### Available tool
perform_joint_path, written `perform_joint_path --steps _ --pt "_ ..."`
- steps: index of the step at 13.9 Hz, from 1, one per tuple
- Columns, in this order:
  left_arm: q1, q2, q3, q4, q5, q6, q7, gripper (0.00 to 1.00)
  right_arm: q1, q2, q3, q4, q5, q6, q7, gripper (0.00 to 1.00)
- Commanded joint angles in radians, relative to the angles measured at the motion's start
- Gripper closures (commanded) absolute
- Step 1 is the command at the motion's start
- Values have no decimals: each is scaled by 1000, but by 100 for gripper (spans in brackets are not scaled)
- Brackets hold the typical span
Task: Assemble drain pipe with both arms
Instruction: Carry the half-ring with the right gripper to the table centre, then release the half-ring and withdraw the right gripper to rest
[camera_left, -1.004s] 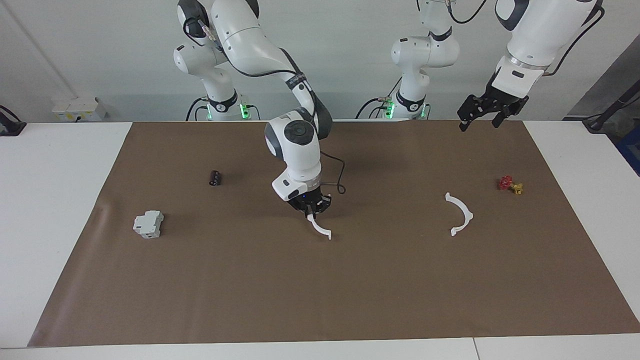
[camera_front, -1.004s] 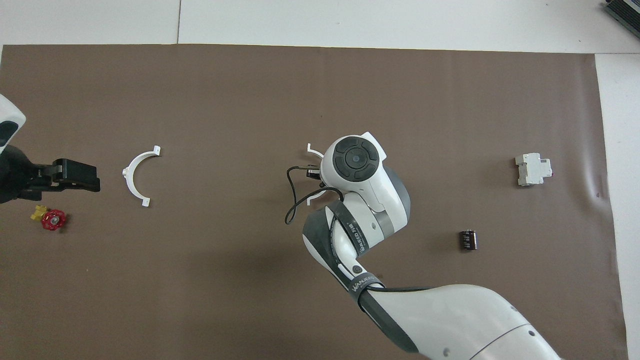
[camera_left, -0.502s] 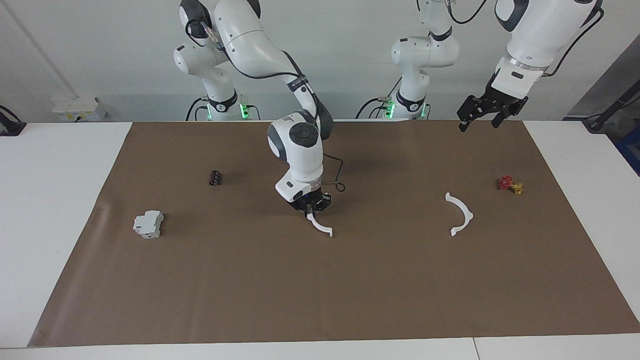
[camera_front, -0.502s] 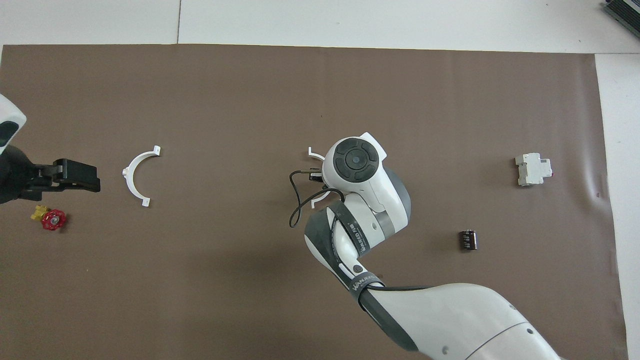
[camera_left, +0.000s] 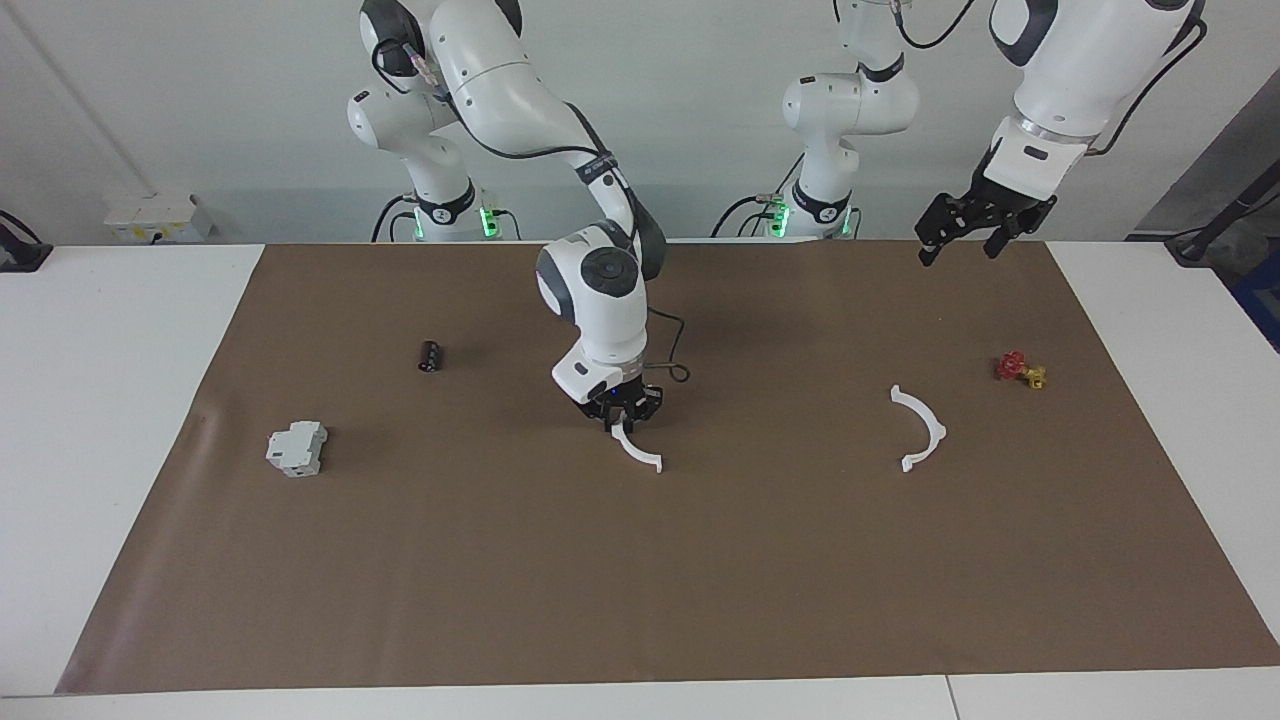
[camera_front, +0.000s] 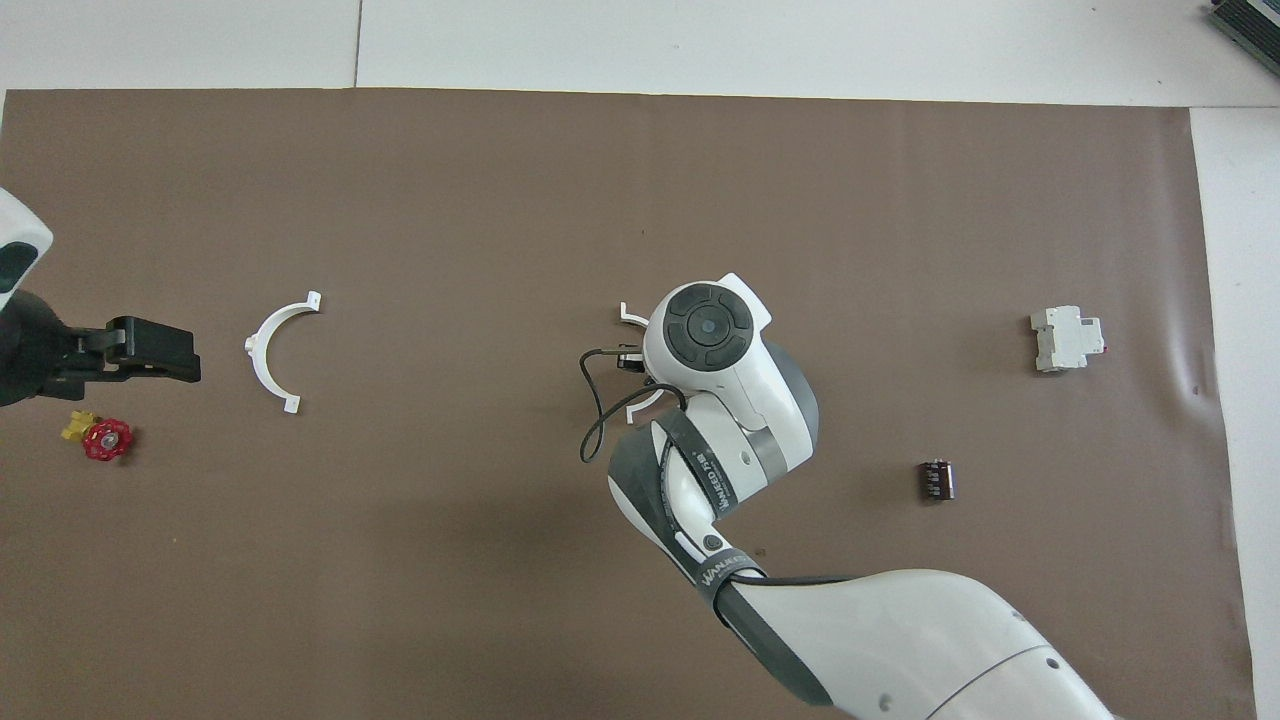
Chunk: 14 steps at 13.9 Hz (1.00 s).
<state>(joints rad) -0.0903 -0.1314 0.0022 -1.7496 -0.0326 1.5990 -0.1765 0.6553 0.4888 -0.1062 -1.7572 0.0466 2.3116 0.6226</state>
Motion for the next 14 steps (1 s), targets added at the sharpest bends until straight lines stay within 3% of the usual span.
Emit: perform_joint_path --steps 1,7,9,14 --pt "15 -36 -1 -57 -10 51 14 0 -26 -114 -4 -12 -16 -73 -10 0" --pt "66 -117 -1 -293 -9 316 9 0 -234 -275 -13 -5 -19 -130 -154 0" --pt "86 -97 -4 -344 -9 427 9 0 -330 -326 -13 -4 -17 -210 -269 0" --pt "89 77 -1 -387 -9 672 5 0 -460 -415 -15 -4 -17 -440 -329 0"
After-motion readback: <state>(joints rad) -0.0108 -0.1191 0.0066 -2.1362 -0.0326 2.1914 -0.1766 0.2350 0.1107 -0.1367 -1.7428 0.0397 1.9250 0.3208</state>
